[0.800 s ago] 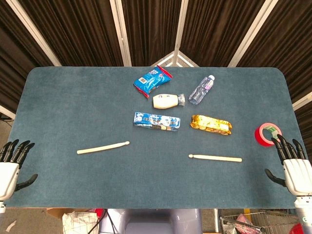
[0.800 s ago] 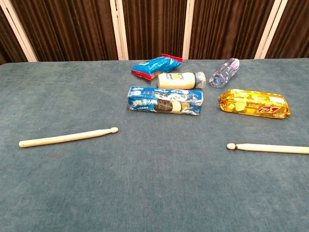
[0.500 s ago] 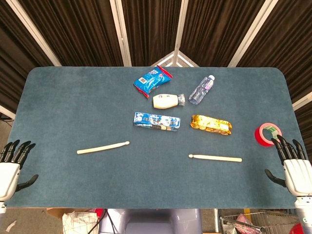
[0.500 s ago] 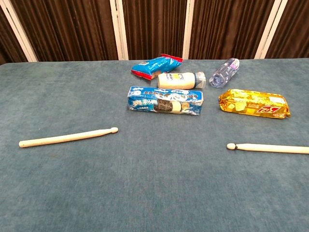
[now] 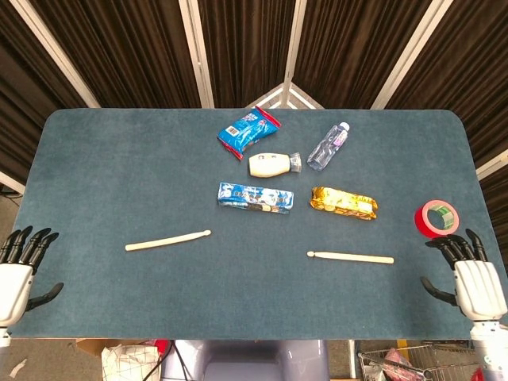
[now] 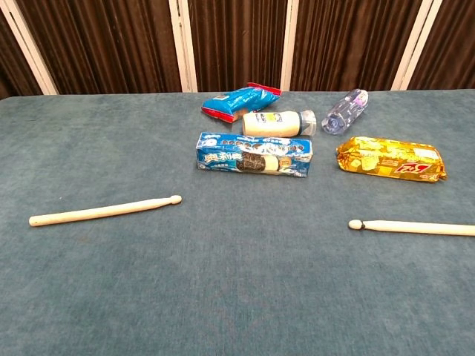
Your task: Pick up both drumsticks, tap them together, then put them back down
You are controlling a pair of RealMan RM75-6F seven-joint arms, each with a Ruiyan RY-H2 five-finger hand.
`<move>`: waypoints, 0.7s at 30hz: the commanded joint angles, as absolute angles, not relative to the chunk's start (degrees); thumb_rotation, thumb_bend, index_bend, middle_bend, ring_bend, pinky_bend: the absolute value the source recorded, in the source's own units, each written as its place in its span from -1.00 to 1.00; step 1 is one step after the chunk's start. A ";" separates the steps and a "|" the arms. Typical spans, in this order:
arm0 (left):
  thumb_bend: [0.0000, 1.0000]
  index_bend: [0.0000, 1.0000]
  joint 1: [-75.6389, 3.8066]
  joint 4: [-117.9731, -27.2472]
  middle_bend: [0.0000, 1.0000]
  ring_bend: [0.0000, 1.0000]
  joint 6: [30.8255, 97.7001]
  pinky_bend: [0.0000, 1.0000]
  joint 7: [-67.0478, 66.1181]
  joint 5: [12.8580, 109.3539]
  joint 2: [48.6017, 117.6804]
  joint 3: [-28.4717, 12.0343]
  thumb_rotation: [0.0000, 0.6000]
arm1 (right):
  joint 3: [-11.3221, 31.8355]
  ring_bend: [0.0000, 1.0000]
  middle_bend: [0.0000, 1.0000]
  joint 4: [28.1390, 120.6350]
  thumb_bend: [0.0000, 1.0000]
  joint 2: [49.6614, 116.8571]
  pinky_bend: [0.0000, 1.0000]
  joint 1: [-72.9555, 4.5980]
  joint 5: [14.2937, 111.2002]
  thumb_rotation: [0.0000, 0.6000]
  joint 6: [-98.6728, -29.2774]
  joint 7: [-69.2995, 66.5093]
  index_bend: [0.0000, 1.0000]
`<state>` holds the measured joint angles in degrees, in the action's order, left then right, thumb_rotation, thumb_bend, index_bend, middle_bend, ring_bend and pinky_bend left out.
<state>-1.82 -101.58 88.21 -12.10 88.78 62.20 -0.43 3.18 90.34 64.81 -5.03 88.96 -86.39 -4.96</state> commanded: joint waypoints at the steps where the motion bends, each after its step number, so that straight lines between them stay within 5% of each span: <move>1: -0.44 -0.68 -1.74 -101.44 -0.78 -1.00 88.57 -1.00 -11.39 88.79 62.00 -0.63 1.00 | 3.04 -0.59 -0.36 91.98 -0.50 65.51 -0.90 -5.69 88.72 1.00 -84.96 -2.64 -0.29; 12: -0.44 -0.68 -2.01 -100.76 -0.76 -1.00 88.24 -1.00 -9.72 88.43 61.68 -0.97 1.00 | 7.50 -0.55 -0.27 95.70 -0.50 68.91 -0.90 -14.33 75.85 1.00 -69.93 12.61 -0.28; 21: -0.44 -0.68 -2.20 -100.83 -0.75 -1.00 87.74 -1.00 -10.20 88.04 61.83 -0.99 1.00 | 9.35 -0.52 -0.23 95.36 -0.50 73.41 -0.92 -19.70 63.10 1.00 -64.89 29.86 -0.28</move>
